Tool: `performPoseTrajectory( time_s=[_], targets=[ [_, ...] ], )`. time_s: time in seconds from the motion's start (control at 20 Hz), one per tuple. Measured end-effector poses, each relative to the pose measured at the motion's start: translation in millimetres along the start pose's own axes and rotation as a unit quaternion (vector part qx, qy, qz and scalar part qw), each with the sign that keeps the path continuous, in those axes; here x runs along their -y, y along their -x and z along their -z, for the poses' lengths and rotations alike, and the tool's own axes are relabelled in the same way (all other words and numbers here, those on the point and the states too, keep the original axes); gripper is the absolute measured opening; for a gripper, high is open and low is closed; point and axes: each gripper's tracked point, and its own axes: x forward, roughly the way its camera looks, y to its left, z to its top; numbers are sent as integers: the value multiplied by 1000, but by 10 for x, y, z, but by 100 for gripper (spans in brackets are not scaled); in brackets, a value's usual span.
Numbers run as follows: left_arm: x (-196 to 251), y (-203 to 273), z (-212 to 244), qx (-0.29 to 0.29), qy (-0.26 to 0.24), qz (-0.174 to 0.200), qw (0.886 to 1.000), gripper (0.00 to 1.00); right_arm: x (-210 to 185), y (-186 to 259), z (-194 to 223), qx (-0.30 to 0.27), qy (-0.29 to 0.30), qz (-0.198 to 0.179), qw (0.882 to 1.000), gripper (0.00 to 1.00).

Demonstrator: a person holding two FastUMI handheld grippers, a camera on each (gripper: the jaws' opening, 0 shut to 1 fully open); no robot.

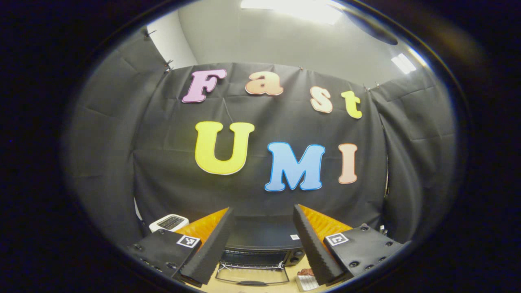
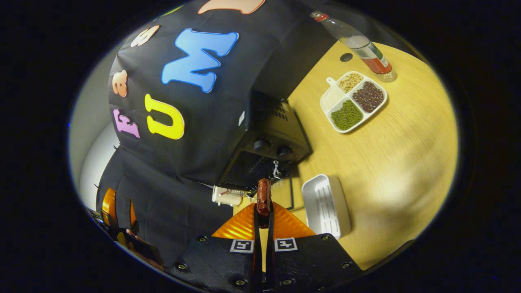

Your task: Open the electric oven with the left hand, put the food in, and close the electric oven.

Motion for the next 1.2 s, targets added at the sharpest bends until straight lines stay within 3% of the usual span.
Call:
performPoseTrajectory(
  time_s=[0.1,0.2,0.3,0.4,0.7,0.75,1.2],
  targets=[
    [-132,15,-9,1,-6,0,1000,92,-247,-67,-19,9,2,-19,1000,4],
    [-252,29,-3,-1,-16,-2,1000,99,-455,-156,-3,11,5,-33,999,4],
    [-357,75,-25,2,-14,-1,1000,99,-600,-275,26,11,16,-37,999,4],
    [-462,102,-18,1,-11,-2,1000,96,-703,-402,53,13,25,-38,999,4],
    [-773,194,11,-13,-18,-13,1000,99,-861,-887,180,-1,24,-50,998,4],
    [-832,209,44,-17,-19,-17,1000,96,-851,-980,174,1,18,-46,999,4],
    [-1159,348,86,-28,-17,-36,999,99,-649,-1840,157,27,-40,7,999,4]
  ],
)
